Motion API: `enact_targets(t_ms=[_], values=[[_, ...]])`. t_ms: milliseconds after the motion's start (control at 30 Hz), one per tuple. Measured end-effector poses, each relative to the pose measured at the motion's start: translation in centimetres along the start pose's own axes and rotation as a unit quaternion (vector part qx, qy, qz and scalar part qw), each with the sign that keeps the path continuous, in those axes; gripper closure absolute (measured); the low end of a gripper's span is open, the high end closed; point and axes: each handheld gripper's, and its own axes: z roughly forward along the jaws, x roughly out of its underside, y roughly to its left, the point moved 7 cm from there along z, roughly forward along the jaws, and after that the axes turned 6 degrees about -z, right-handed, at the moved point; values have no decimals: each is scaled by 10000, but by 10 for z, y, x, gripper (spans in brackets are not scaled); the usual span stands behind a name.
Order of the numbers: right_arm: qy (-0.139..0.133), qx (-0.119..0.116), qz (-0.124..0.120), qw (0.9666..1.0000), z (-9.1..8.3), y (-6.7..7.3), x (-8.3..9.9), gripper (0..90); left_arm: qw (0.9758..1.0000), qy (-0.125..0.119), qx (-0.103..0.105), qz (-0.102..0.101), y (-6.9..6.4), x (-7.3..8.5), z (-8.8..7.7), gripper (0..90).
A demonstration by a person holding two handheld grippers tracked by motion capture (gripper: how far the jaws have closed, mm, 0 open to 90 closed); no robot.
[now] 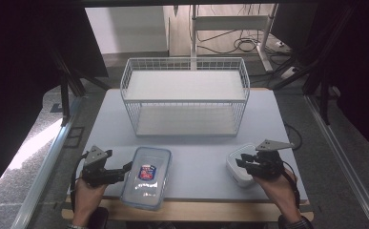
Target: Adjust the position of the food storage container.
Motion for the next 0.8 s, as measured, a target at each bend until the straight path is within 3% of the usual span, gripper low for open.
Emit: enact_targets(t_ms=[100, 167, 200, 333, 367, 467, 533, 633, 800], values=[[-1, -252, -223, 9994, 3, 17, -4, 839, 10000, -32, 23, -27, 1, 0, -1, 97], [22, -298, -279, 9992, 5, 21, -5, 859, 10000, -45, 22, -42, 1, 0, -1, 97], [142, -430, -399, 9982, 10, 32, -4, 892, 10000, -47, 15, -63, 2, 0, -1, 97], [373, -484, -563, 9965, 20, 40, 0, 894, 10000, -6, 13, -61, 3, 1, 0, 97], [566, -475, -559, 9957, 27, 40, 6, 894, 10000, 31, 14, -38, 3, 2, 1, 97], [746, -445, -506, 9949, 31, 36, 12, 895, 10000, 82, -17, -28, 4, 4, 2, 97], [742, -535, -442, 9948, 31, 35, 13, 895, 9999, 89, -2, -61, 5, 4, 3, 97], [810, -380, -568, 9944, 30, 33, 14, 896, 9999, 86, -1, -101, 7, 5, 2, 97], [864, -273, -467, 9948, 25, 24, 17, 896, 9999, 89, -8, -133, 9, 5, 1, 97]])
